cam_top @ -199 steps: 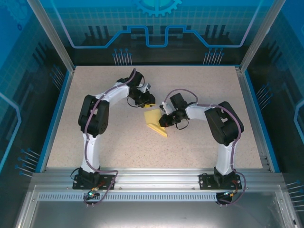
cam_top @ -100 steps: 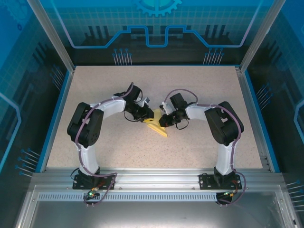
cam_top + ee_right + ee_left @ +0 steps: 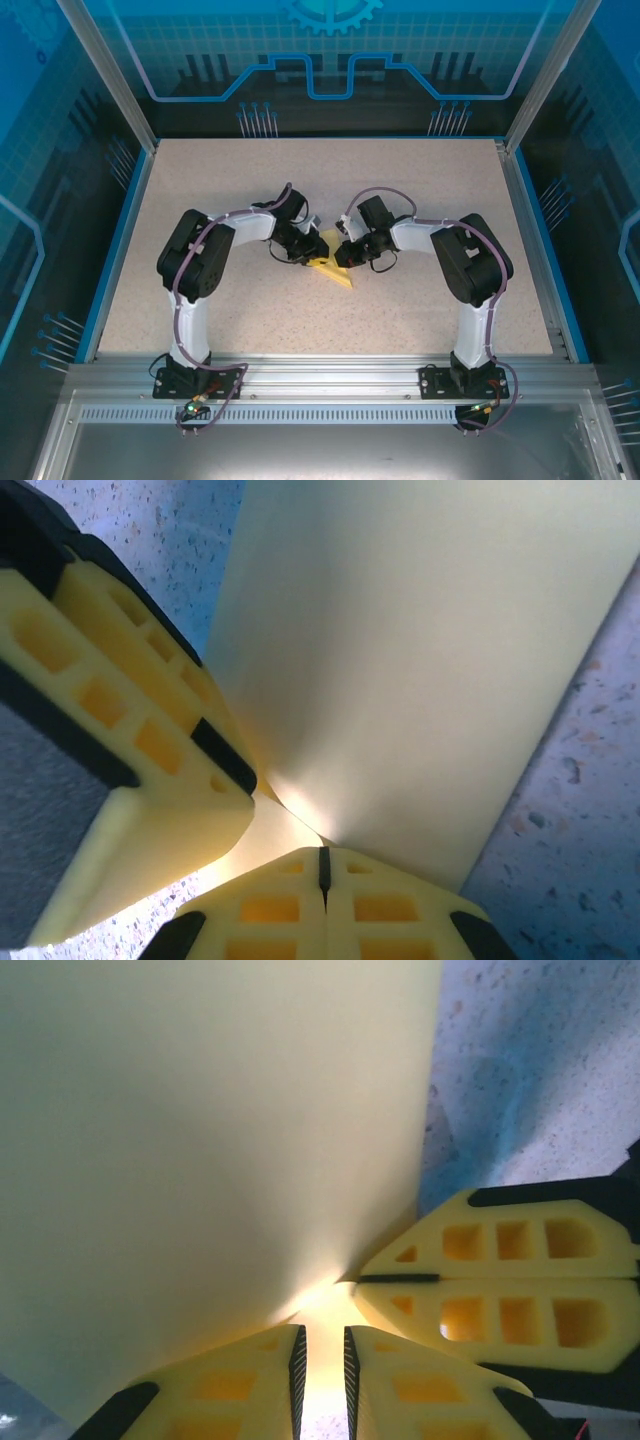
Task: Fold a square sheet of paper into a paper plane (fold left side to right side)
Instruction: Third fold the triangle at the center of the table.
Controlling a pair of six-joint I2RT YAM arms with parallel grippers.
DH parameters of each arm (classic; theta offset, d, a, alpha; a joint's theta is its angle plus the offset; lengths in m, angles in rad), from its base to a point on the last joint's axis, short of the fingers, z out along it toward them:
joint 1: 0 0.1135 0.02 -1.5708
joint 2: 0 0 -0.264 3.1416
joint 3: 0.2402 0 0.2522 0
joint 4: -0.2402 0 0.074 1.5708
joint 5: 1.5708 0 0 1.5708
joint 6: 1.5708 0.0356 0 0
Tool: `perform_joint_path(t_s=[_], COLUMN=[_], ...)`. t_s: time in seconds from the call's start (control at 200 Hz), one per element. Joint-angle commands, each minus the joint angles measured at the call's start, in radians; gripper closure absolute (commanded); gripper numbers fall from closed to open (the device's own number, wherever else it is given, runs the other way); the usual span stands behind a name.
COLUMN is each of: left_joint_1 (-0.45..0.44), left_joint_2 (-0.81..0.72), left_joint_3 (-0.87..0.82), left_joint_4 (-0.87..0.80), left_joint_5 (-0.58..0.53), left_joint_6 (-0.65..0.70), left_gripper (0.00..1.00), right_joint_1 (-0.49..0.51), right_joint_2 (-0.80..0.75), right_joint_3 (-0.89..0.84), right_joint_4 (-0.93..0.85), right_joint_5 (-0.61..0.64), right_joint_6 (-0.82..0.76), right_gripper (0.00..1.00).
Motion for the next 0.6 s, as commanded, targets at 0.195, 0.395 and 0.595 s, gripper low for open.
perform_joint_path(t_s=[0.195, 0.395, 0.595], left_joint_1=[0.001, 0.000, 0.000], left_joint_2=[0.067, 0.080, 0.081], left_joint_3=[0.014, -0.008, -0.015], left_joint_4=[-0.023, -0.017, -0.015], left_joint_5=[-0.064, -0.078, -0.082], left_joint_6=[0.013, 0.019, 0.020], left_gripper=[0.79, 0.80, 0.80], right_joint_1=[-0.009, -0.031, -0.044], right_joint_2=[0.022, -0.073, -0.178], right_joint_3=[-0.026, -0.037, -0.059], right_joint_4=[-0.080, -0.067, -0.111], right_joint_5=[0.045, 0.013, 0.025], right_joint_6=[-0.005, 0.030, 0.039], right_gripper=[1.00, 0.87, 0.74])
